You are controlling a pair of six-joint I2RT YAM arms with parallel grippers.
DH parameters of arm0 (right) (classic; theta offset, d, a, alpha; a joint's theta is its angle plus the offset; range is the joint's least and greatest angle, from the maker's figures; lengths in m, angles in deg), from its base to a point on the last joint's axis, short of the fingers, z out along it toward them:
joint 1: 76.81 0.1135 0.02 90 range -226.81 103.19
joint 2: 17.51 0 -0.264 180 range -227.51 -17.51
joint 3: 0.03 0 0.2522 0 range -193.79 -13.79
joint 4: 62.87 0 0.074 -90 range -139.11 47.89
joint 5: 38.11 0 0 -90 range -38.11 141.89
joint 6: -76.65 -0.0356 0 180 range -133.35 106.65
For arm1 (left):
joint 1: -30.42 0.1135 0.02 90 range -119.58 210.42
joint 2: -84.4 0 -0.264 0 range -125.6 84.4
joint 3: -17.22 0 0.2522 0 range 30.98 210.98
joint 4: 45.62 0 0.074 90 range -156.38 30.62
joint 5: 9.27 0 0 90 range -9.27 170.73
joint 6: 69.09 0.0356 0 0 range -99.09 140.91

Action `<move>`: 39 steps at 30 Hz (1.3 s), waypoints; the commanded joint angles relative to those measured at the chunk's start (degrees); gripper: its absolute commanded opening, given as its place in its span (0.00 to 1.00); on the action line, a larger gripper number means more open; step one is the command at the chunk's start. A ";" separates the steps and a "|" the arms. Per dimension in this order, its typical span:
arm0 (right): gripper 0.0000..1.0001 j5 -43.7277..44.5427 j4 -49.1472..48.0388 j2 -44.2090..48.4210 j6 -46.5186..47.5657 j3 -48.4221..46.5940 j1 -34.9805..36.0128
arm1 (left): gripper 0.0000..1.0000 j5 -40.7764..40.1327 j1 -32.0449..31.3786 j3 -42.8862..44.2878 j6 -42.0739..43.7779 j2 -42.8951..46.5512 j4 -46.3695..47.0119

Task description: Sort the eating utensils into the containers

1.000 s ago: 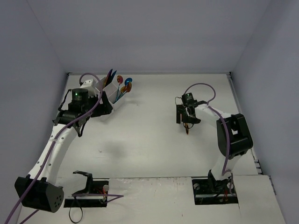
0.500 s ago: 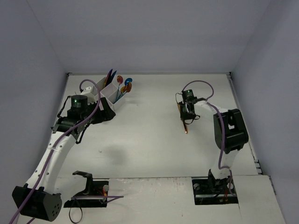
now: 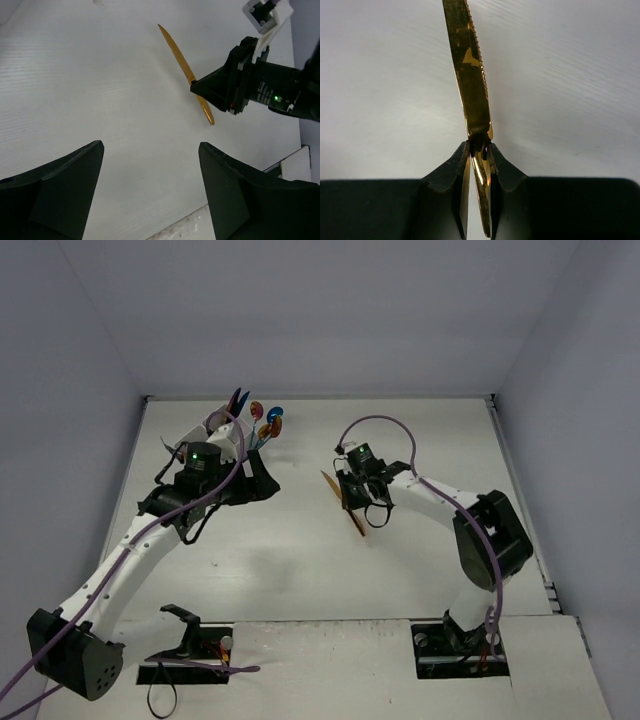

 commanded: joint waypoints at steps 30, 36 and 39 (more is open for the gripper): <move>0.19 -3.15 -14.79 20.80 -0.37 -6.19 14.86 | 0.00 -9.56 -9.53 4.86 -8.69 -4.10 23.58; 0.72 -0.38 -14.55 20.82 0.77 -5.10 14.43 | 0.00 -12.48 -9.19 7.78 -3.97 -4.34 21.59; 0.90 0.94 -14.14 22.00 0.91 -3.12 12.90 | 0.00 -14.89 -8.35 11.30 -0.19 -5.40 18.23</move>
